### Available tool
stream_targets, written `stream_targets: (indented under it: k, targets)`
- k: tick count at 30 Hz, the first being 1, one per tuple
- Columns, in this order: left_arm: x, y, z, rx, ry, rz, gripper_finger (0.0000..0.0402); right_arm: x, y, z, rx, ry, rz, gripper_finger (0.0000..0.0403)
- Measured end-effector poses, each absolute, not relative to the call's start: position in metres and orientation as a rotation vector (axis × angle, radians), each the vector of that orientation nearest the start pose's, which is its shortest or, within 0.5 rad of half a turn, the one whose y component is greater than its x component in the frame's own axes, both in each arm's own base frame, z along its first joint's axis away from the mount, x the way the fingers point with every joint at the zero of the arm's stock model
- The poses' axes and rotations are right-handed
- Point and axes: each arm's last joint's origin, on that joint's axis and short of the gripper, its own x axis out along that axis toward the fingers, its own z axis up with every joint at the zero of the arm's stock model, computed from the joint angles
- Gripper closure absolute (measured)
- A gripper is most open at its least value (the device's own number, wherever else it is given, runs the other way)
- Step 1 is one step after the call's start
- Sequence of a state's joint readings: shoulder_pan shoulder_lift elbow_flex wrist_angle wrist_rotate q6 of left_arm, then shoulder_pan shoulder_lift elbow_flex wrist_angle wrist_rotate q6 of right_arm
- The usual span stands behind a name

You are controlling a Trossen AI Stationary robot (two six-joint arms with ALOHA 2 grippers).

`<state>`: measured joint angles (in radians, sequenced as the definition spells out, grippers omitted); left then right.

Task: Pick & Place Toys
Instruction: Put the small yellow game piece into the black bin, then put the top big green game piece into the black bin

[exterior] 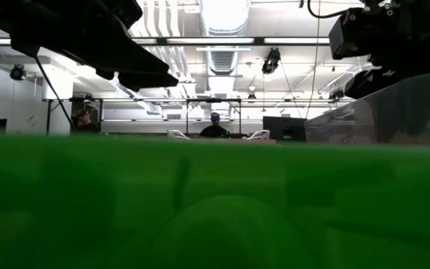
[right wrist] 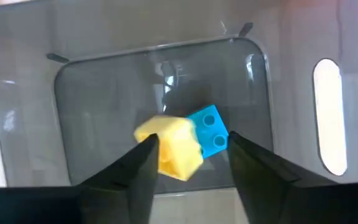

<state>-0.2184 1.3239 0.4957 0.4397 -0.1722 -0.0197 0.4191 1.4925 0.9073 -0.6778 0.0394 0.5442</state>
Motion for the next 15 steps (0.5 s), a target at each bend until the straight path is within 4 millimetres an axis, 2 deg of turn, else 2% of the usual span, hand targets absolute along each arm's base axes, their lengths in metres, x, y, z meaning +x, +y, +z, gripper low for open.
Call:
stream_targets:
  k: [7, 12, 15]
  targets:
    - [0.249, -0.051, 0.183, 0.052, 0.382, -0.042, 0.0107, 0.241, 0.109, 0.194, 0.183, 1.259, 0.001, 0.0136]
    - [0.249, -0.052, 0.181, 0.043, 0.403, -0.058, 0.0107, 0.237, 0.116, 0.209, 0.142, 1.129, 0.002, 0.0125]
    - [0.249, -0.053, 0.180, 0.036, 0.486, -0.059, 0.0107, 0.237, 0.122, 0.221, 0.112, 0.991, 0.003, 0.0124]
